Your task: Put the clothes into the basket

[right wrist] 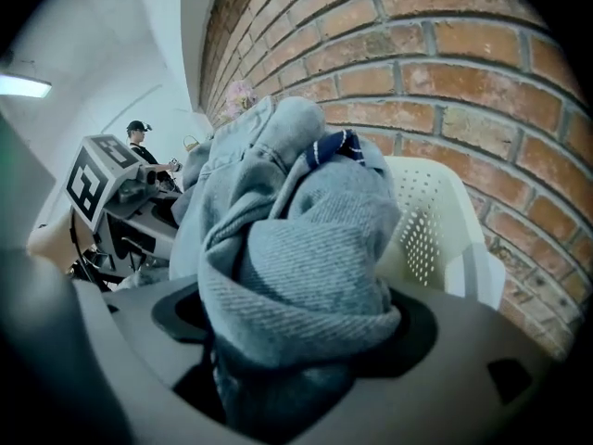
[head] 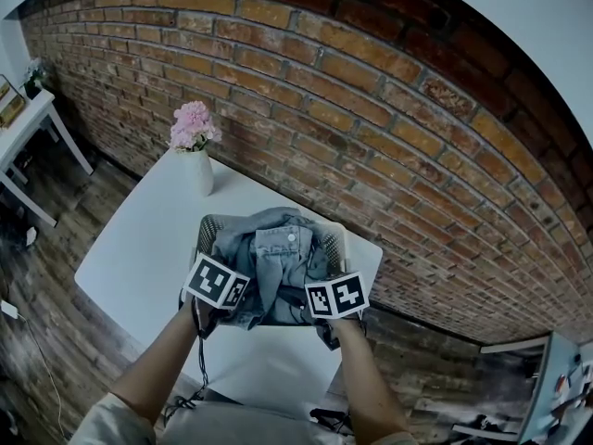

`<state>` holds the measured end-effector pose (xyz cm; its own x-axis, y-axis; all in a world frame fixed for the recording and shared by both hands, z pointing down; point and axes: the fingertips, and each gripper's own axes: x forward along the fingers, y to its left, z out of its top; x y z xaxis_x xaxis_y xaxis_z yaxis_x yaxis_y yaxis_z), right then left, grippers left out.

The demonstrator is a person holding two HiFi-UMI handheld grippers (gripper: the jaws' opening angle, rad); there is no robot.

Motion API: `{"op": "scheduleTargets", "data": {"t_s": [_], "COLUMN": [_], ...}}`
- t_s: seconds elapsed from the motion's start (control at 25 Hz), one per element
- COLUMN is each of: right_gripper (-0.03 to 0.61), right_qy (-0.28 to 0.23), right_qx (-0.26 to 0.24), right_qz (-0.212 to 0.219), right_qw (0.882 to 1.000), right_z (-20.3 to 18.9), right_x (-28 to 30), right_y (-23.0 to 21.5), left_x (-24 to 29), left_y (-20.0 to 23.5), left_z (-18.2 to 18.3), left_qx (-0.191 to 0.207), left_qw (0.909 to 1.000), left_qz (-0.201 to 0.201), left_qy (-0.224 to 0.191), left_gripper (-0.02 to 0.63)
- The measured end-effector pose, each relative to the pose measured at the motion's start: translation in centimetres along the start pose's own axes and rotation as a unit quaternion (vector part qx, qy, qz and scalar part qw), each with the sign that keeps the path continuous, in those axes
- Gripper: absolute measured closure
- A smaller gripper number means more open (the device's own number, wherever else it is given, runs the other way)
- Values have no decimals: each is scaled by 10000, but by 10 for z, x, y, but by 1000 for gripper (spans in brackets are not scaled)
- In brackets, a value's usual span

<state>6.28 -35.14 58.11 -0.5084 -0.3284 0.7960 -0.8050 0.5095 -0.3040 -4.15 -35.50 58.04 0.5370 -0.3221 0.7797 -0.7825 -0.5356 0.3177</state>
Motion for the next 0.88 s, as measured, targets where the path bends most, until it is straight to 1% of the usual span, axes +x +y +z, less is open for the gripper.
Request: {"op": "scheduleTargets", "data": {"t_s": [0.24,0.44,0.52,0.6,0.68,0.72,0.8,0.88], "right_gripper": [160,160,160,161,169,178,200,226], "right_qy": [112,-10,-231,-406,-544,-646,-892,-1133], "right_qx": [90,135,157,-21,-251,-283,-242,-246], "right_qz": [-288,-534,-623,-823,-1056,-1115,-1170,-1244], "right_qw": [9995,9985,9977,9958,9926,9913,9888,9854], "right_z": [-6,-6,0,6,12,15,20,24], "right_x": [5,-2,-12,-26,-39,-45,-54,-61], "right_y": [-6,-5,-4,-5,-8,-8,-6,-3], "left_x": [8,2,-4,-14,-25,-30,-39,-48], "left_y": [7,5,2,-3,-5,-4,-2,-3], "left_z": [-8,-8,-6,-1,6,10,15,18], "left_qx": [-10,-112,-119,-12,128,175,145,61], "left_qw": [9992,9991,9991,9986,9971,9958,9929,9902], "left_qz": [372,410,393,447,612,723,886,941], "left_qy": [127,-34,-139,-272,-443,-542,-785,-1033], "left_gripper": [304,293,293,293,293,293,295,295]}}
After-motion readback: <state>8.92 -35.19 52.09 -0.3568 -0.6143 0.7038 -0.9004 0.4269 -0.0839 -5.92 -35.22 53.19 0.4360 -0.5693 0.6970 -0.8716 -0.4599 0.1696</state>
